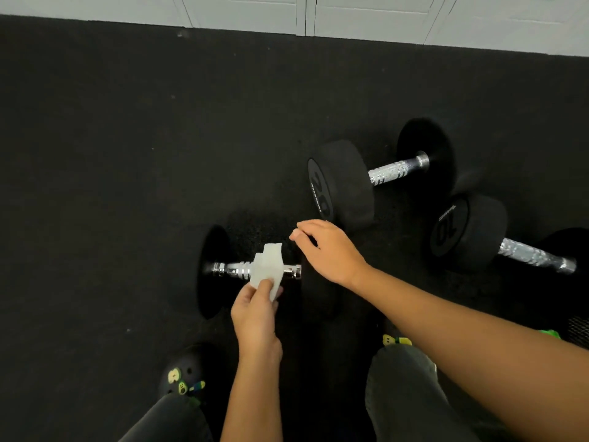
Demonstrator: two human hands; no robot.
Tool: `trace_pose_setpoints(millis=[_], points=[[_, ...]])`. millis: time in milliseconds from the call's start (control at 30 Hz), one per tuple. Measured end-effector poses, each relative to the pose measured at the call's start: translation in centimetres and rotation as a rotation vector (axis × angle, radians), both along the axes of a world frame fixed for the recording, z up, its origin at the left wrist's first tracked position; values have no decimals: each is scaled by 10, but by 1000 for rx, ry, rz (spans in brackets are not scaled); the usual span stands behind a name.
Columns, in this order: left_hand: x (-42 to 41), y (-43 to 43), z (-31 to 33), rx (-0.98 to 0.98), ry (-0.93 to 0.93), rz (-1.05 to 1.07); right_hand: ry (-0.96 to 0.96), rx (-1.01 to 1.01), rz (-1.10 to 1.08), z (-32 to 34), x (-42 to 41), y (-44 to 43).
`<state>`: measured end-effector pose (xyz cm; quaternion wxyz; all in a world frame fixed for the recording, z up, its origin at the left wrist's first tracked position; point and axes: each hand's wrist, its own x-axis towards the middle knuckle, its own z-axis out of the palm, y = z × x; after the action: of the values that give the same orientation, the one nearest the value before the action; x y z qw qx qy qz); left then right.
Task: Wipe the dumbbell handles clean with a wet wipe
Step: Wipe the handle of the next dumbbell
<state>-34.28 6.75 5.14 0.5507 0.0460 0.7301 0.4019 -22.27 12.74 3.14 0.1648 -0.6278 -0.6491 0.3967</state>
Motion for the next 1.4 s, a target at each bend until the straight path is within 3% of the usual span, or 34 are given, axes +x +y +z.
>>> trace_pose_setpoints(millis=[167, 367, 700, 800, 867, 1000, 1167, 1267, 1400], points=[[9, 3, 29, 187, 12, -197, 455, -227, -186, 33, 18, -7], [30, 3, 60, 353, 54, -594, 719, -472, -201, 59, 60, -23], [72, 56, 57, 450, 156, -639, 1058, -551, -347, 66, 112, -23], [85, 83, 45, 478, 326, -648, 1281, -533, -540, 59, 125, -12], [92, 103, 39, 506, 479, -703, 1318, -468, -665, 51, 136, -2], [103, 138, 28, 641, 851, -1011, 1225, -316, -804, 28, 154, 22], [114, 166, 8, 526, 1007, -1445, 870, -182, -802, 3, 158, 52], [122, 173, -6, 499, 1097, -1539, 560, -76, -695, -12, 156, 69], [131, 177, -22, 509, 1217, -1445, 131, 133, -343, -31, 147, 85]])
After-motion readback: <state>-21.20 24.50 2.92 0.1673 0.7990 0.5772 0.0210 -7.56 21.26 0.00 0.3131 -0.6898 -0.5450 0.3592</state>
